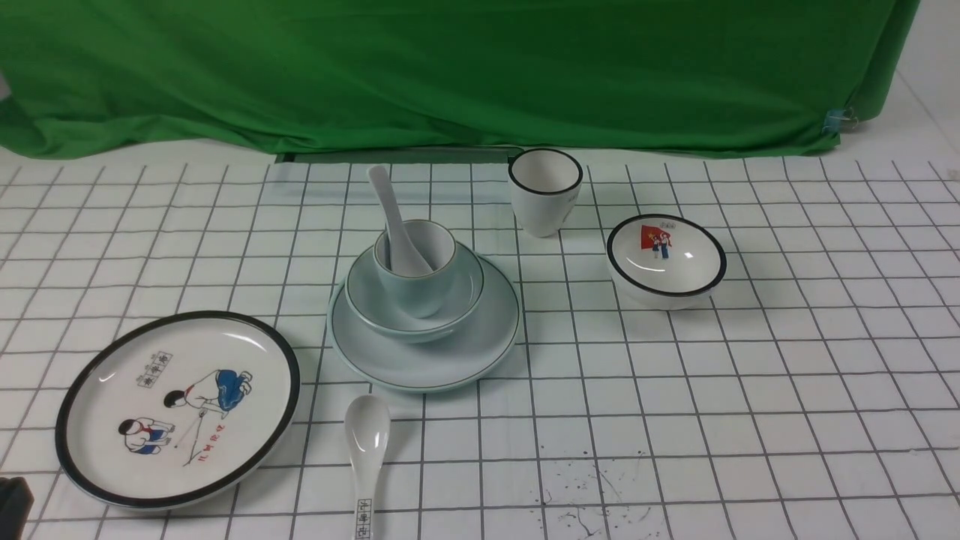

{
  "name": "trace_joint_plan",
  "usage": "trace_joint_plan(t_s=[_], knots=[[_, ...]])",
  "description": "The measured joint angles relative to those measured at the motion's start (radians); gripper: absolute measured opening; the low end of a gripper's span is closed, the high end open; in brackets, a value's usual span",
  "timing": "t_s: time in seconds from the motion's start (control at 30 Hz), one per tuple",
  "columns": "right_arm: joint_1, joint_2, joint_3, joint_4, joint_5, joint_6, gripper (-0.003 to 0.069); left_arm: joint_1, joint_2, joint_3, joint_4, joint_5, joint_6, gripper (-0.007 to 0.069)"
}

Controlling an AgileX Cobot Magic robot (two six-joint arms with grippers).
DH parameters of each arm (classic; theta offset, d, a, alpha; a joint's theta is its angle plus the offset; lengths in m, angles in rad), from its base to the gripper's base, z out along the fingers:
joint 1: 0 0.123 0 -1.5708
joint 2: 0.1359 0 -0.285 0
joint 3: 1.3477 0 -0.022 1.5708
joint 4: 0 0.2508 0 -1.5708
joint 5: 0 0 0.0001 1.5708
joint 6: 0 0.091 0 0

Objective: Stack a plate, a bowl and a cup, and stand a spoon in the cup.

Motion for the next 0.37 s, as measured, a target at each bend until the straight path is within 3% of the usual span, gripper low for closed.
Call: trace_joint_plan(t_s=[0.37], knots=[[0.000, 0.000, 0.000, 0.000, 0.001, 0.000, 0.0235, 0.000, 0.000, 0.000, 0.000, 0.000, 0.000, -0.0028]])
